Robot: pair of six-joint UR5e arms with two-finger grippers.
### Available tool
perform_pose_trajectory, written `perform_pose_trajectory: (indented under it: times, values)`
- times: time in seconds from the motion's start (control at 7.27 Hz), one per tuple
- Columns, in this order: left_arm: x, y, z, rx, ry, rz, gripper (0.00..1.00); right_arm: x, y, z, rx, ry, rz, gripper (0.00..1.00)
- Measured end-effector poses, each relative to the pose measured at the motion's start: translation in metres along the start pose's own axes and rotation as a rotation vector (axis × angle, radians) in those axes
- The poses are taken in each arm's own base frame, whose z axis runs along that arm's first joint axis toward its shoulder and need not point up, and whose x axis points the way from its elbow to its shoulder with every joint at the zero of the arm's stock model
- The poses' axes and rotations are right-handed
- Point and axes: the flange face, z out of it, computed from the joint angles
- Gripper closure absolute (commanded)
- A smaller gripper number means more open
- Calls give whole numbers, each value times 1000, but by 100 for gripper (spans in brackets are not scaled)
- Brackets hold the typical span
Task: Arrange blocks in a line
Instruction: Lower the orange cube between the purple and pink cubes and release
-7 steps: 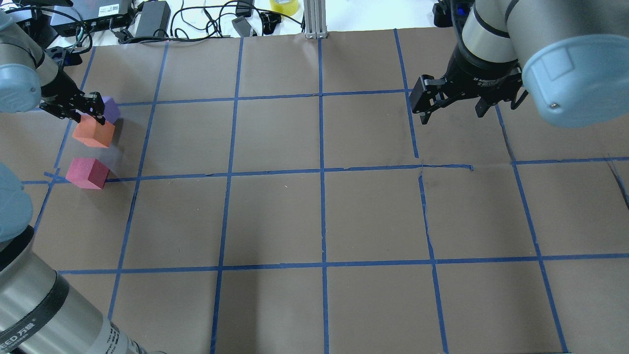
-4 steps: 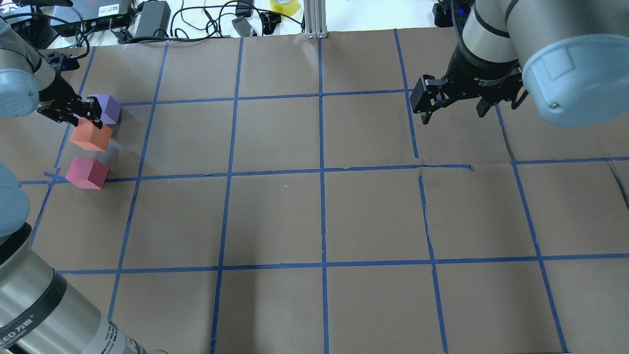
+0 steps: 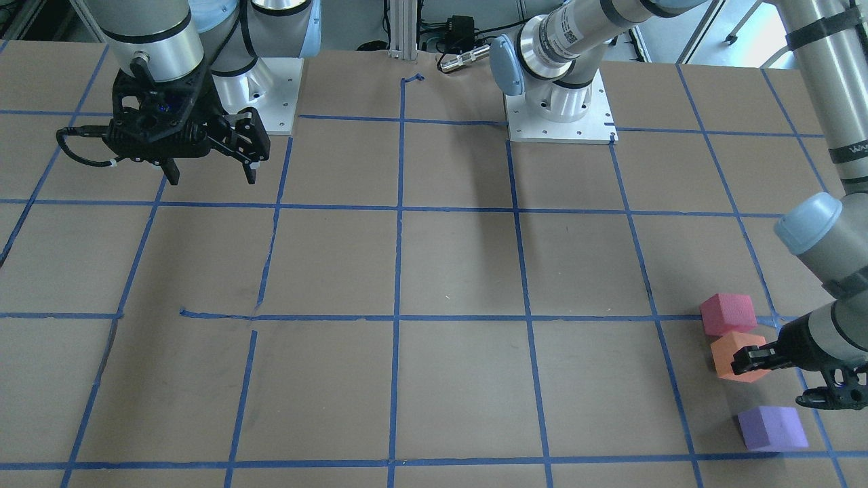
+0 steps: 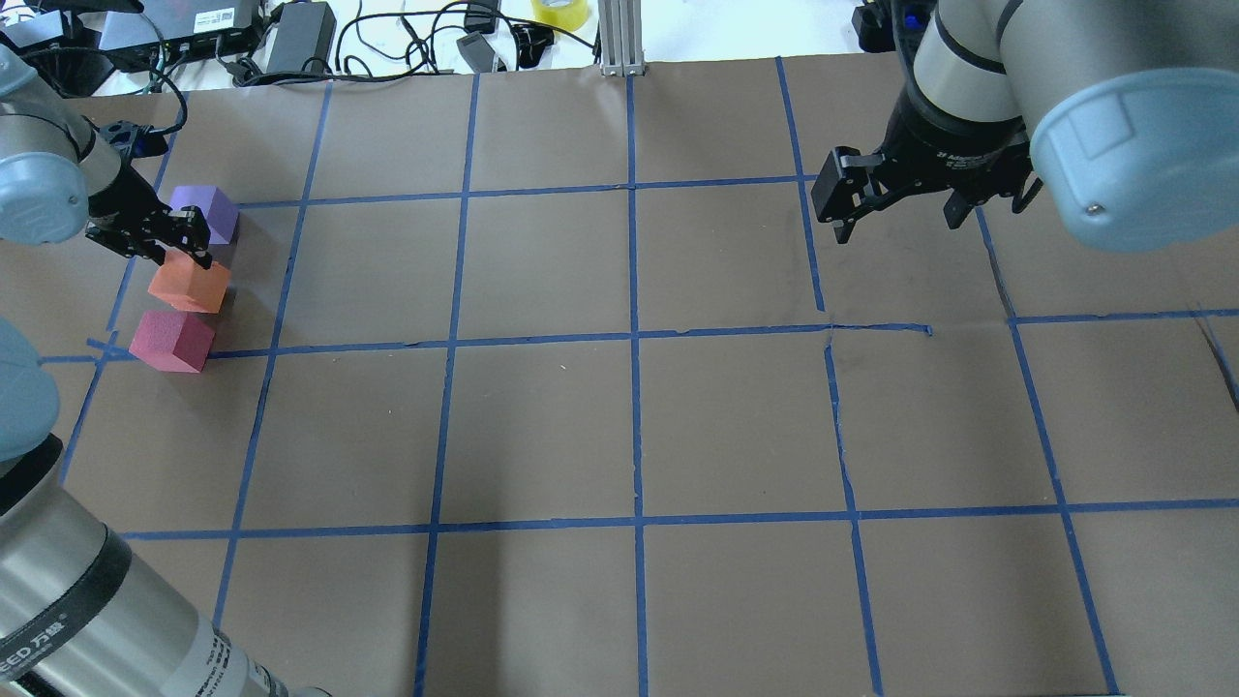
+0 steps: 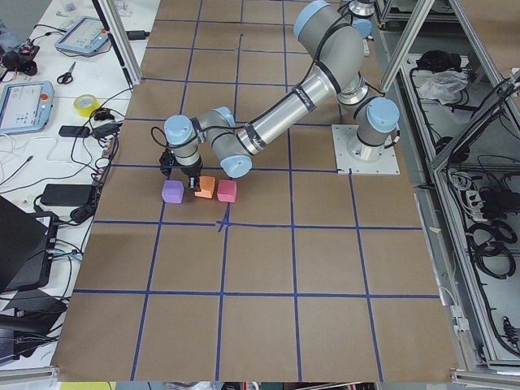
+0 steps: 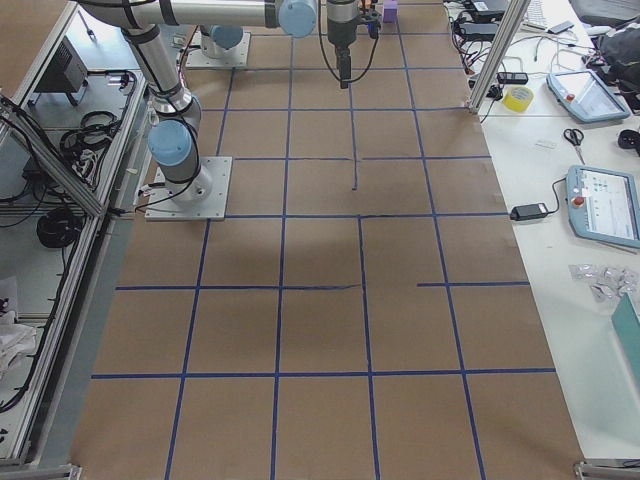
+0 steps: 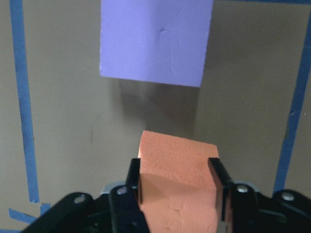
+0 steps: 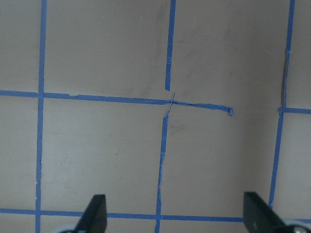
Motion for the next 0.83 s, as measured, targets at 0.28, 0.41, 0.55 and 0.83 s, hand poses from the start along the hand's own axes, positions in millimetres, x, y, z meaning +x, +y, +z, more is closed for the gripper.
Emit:
perform_pose_trajectory:
  times: [0.28, 0.41, 0.55, 0.83]
  values:
    - [-4, 1, 3, -2, -2, -3, 100, 1, -1, -8, 18, -1, 4, 0]
    - [-5, 1, 5, -5, -1, -6, 100, 2, -2, -11, 26, -4, 6, 0]
    - [-6, 1, 8, -4, -2, -8, 94, 2, -3, -13, 35, -7, 7, 0]
    - [-8, -3, 16, 7, -8, -10, 0, 1, -4, -16, 59, -13, 7, 0]
